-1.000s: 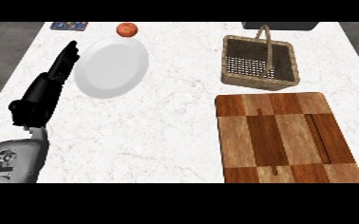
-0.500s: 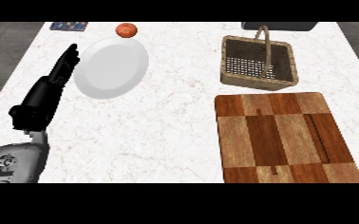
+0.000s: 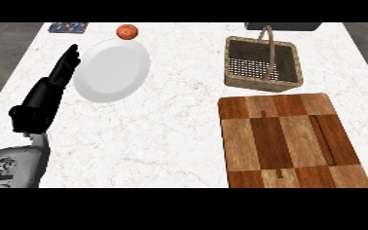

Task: Pick the bell pepper from the cutting board and place it in the basket

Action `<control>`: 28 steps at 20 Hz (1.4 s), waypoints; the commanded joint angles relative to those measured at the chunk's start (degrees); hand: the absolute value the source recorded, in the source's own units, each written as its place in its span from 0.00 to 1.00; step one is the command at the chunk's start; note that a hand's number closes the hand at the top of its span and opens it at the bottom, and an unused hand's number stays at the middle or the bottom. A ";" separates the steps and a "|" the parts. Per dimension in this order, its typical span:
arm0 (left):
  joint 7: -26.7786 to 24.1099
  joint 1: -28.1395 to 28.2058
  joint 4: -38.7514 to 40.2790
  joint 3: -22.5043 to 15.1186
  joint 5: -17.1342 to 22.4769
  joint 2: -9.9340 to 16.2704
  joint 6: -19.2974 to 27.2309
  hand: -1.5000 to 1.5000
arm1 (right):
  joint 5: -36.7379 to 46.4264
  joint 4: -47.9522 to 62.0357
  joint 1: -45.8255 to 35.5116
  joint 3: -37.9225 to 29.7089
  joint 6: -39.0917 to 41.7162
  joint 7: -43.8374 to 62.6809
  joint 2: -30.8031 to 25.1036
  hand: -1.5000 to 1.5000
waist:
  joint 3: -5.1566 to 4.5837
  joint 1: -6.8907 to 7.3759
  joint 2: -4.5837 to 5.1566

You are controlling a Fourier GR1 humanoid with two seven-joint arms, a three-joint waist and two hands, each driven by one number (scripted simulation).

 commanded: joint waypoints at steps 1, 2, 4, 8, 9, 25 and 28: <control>-2.11 -1.04 2.93 -0.29 -1.56 -0.92 1.25 0.50 | 0.68 1.90 -4.39 2.18 3.28 4.47 2.68 1.00 | 0.00 -0.23 0.19; -0.83 -0.03 1.60 0.63 -0.36 0.06 0.10 0.50 | 0.94 0.73 -4.43 3.12 3.00 7.17 4.60 1.00 | 0.01 -0.23 -0.02; -1.43 -0.25 1.94 0.04 -0.62 -1.60 1.07 0.50 | 0.07 1.17 -2.60 1.97 4.57 7.23 3.62 1.00 | 0.05 -0.60 -0.02; 1.33 -1.78 1.33 0.63 0.10 -0.18 -0.57 0.50 | 3.64 1.07 -0.57 5.68 5.10 6.87 4.90 1.00 | 0.07 -0.42 0.11; 0.33 0.25 -0.89 0.97 0.47 0.26 -0.83 0.50 | 5.37 0.44 -1.15 7.95 5.18 8.28 6.27 1.00 | 0.06 0.00 0.02; -0.44 -1.37 0.48 2.60 0.30 0.38 -0.95 0.50 | 11.07 1.58 0.29 10.99 14.03 0.73 4.01 0.00 | 0.06 -0.19 0.16; -1.31 1.13 -0.19 1.35 -0.62 -0.42 -1.02 0.50 | 8.74 2.75 -0.72 7.03 13.45 1.64 3.51 0.00 | 0.07 -0.22 0.12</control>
